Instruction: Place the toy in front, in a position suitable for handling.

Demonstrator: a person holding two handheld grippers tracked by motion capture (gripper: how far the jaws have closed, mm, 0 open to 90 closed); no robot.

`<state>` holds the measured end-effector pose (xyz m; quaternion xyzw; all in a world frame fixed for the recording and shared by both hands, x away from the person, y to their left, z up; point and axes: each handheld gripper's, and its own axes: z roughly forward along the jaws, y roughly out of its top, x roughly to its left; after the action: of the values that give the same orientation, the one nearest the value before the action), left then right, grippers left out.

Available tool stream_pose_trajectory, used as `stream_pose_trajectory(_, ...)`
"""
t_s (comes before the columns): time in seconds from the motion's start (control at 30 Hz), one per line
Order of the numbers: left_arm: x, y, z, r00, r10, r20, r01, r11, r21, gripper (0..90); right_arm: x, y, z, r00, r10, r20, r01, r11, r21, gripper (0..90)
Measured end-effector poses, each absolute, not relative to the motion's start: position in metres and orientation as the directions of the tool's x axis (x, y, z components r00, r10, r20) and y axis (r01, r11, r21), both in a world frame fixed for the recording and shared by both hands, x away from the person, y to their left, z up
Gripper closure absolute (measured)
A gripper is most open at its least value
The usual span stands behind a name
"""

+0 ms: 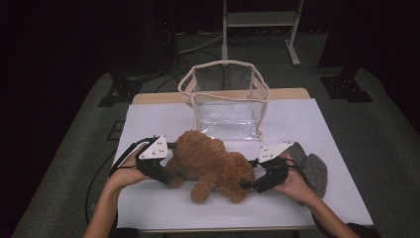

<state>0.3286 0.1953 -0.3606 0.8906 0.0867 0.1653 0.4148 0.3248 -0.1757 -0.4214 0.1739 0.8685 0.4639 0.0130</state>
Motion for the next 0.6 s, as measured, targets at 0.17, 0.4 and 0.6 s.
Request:
stream_pose_trajectory(0.17,0.337,0.196,-0.356,0.929,0.295,0.223,0.015,-0.632,0.775,12.8,0.324,-0.176,-0.422,-0.942,0.309,0.133,0.283,0.511,0.812,24.7)
stream_pose_trajectory(0.4,0.349,0.190,-0.354,0.942,0.267,0.203,0.018,-0.645,0.764,9.0,0.322,-0.176,-0.423,-0.944,0.302,0.129,0.274,0.510,0.815,23.8)
stream_pose_trajectory(0.6,0.357,0.181,-0.363,0.955,0.242,0.172,0.025,-0.643,0.765,6.6,0.321,-0.176,-0.425,-0.945,0.304,0.123,0.270,0.511,0.816,21.3)
